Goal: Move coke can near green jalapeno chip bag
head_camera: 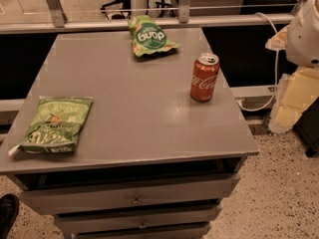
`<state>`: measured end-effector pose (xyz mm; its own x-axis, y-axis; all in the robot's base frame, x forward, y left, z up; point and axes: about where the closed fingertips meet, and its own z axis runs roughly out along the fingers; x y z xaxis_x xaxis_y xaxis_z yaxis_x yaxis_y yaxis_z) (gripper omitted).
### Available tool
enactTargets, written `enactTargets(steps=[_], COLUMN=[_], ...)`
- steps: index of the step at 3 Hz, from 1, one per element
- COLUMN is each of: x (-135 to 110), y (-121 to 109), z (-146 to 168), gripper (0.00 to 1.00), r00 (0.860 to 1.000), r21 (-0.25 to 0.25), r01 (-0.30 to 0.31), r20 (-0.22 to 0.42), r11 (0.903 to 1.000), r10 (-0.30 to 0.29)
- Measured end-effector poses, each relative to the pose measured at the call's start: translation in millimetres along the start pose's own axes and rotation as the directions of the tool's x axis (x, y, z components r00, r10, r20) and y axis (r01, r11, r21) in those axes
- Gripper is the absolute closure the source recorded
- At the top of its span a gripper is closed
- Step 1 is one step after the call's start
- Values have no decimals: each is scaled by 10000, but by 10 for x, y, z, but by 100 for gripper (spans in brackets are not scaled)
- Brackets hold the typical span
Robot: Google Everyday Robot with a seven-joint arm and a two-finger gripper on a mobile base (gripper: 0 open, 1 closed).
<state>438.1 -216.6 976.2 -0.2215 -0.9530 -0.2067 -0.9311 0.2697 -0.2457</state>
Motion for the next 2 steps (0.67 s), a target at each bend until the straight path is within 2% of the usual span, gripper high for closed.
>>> enactTargets(steps=[2], x=[-16], y=[-29], z=[-8], gripper=[0], r00=[9999], r21=[176], r01=[-61], r20=[136], r11=[9998], r10=[58])
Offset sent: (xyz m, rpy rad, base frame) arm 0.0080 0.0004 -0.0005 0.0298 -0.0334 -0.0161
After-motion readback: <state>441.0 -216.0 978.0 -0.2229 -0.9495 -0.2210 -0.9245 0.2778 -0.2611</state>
